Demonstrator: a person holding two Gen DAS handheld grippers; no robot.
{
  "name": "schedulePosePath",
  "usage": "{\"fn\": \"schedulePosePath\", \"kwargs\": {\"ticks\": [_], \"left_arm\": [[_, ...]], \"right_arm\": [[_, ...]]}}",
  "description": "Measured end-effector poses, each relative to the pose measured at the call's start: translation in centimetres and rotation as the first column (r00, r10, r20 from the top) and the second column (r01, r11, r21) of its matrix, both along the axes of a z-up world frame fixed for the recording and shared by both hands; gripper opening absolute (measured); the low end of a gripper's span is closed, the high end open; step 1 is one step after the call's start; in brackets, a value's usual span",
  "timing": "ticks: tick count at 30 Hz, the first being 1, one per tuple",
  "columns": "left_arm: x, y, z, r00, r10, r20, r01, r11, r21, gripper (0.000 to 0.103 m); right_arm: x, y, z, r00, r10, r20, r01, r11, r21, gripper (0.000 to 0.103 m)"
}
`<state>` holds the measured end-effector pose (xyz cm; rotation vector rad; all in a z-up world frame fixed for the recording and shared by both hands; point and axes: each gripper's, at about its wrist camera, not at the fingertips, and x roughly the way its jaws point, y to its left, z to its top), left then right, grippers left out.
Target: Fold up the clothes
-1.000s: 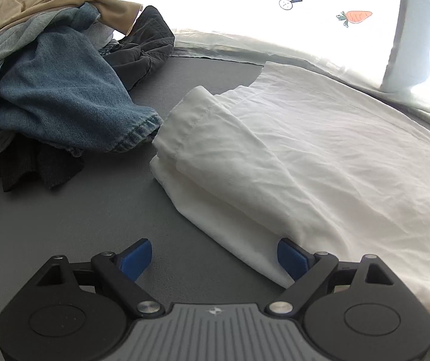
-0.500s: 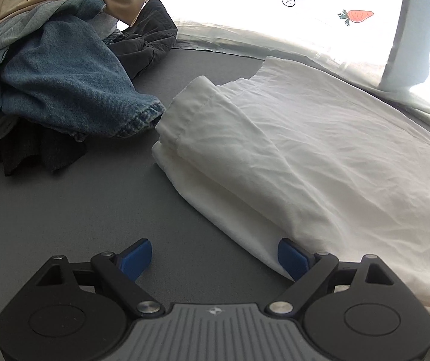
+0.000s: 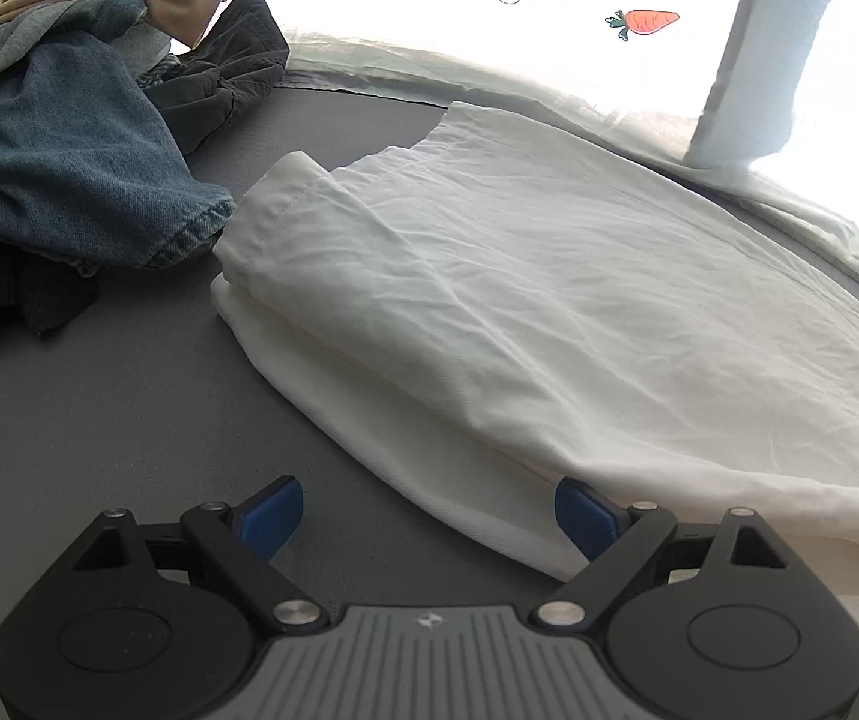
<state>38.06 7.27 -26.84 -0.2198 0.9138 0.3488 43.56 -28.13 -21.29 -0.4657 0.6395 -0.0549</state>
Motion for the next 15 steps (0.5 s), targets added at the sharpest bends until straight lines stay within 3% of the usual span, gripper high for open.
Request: {"fn": "schedulePosePath", "kwargs": {"ticks": [3,6,10,15], "left_arm": [[1.2,-1.2,-0.7,0.999,-0.031,-0.017,0.032,0.996,0.087,0.094],[2.0,-0.4,-1.2,1.000,0.012,0.001,-0.012,0.988,0.156,0.101],[2.9,2.6,-1.3,0.996,0.074,0.040,-0.080,0.980,0.182,0.103],[3.3,4.2,-1.2,0.992,0.092,0.087,-0.114,0.950,0.290,0.103]], "right_arm": [[-0.4,-0.1,-0.3,1.000,-0.008,-0.014,0.008,1.000,0.007,0.103],[-0.7,-0.6,-0.4,1.000,-0.021,-0.021,0.022,1.000,0.016,0.103],[-1.0,-1.3,-0.3,0.999,-0.034,-0.028,0.035,0.998,0.043,0.103],[-1.1,-1.5,-0.2,0.999,-0.035,-0.037,0.037,0.998,0.055,0.103]]}}
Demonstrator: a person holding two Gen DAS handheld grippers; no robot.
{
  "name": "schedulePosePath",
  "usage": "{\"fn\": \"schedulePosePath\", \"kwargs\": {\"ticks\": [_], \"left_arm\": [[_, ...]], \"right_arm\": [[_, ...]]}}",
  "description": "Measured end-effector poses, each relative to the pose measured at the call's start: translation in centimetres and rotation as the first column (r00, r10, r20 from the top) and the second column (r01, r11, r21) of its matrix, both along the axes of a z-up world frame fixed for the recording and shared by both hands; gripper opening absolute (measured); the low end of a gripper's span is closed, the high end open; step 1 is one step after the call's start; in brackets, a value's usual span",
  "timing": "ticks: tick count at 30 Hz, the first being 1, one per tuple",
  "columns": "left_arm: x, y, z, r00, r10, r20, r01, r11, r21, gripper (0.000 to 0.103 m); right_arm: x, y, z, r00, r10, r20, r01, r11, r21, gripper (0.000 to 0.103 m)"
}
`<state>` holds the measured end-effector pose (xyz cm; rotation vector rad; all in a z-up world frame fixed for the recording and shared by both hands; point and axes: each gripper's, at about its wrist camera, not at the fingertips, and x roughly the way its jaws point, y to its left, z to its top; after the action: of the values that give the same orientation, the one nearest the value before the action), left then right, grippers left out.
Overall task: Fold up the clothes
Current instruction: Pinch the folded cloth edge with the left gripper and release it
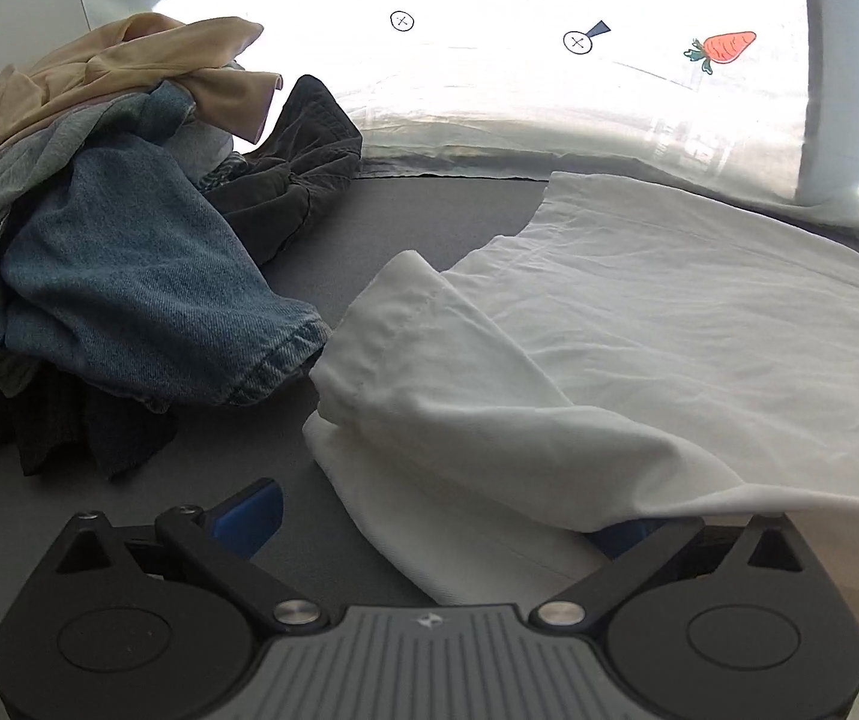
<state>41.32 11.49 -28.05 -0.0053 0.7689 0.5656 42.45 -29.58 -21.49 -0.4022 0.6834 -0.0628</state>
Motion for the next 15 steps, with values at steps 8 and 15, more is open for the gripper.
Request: {"fn": "schedulePosePath", "kwargs": {"ticks": [8,15], "left_arm": [[-1.0,-0.4,0.0,1.000,0.017,-0.003,-0.016,0.993,0.121,0.103],[-4.0,1.6,0.3,0.995,0.091,-0.047,-0.087,0.993,0.082,0.103]], "right_arm": [[0.3,-0.5,0.4,1.000,-0.019,-0.007,0.019,1.000,0.019,0.103],[0.2,-0.6,0.3,1.000,-0.020,-0.014,0.020,1.000,0.021,0.103]]}}
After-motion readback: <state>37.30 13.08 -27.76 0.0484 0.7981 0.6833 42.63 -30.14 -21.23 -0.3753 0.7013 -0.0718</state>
